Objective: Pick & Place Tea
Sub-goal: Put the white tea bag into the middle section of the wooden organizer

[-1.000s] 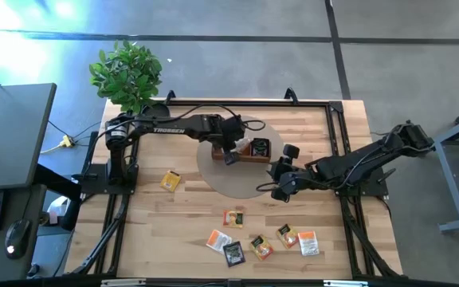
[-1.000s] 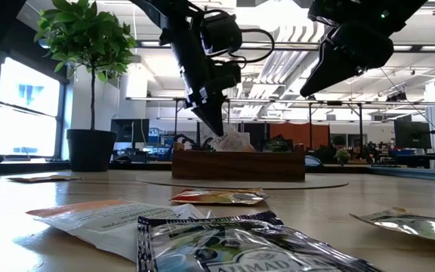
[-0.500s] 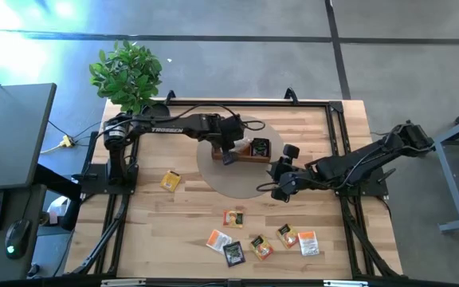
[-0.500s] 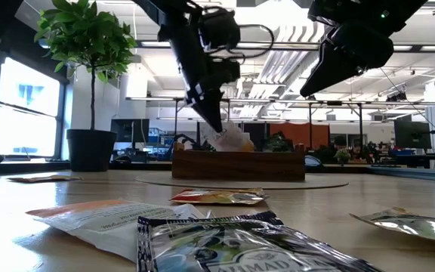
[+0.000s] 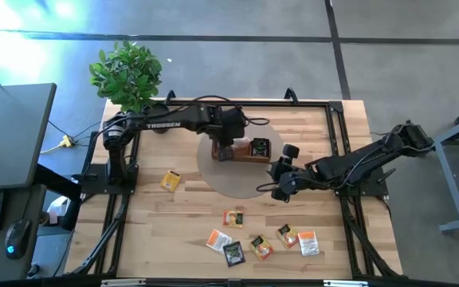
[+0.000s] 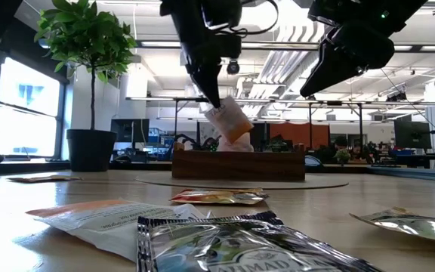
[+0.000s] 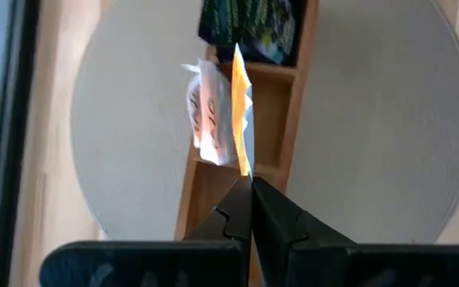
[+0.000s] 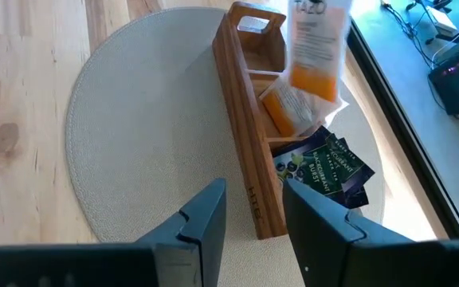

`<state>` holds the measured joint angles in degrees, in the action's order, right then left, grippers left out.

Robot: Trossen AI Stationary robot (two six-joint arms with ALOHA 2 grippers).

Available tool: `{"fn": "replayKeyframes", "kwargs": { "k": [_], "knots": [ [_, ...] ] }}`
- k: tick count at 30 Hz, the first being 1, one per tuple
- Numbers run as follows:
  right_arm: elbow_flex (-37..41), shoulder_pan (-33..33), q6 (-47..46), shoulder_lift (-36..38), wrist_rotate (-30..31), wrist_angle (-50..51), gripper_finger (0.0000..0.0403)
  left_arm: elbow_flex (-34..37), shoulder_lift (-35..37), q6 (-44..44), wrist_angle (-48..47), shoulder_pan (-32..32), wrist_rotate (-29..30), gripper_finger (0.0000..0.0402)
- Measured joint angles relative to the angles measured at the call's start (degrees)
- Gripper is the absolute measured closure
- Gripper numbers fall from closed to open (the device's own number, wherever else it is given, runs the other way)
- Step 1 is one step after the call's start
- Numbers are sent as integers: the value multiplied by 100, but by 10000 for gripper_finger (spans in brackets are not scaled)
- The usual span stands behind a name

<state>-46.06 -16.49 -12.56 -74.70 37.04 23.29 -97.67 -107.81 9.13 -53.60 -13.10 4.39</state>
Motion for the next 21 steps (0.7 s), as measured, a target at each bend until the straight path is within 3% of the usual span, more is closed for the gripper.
{"fn": "replayKeyframes", "kwargs": {
  "k": [13,21],
  "knots": [
    [0,0,2,0,-12,0,279,13,-531,407,-232,2,-89,401],
    [0,0,20,0,-16,2,279,6,-816,432,124,2,-16,401]
  ]
}}
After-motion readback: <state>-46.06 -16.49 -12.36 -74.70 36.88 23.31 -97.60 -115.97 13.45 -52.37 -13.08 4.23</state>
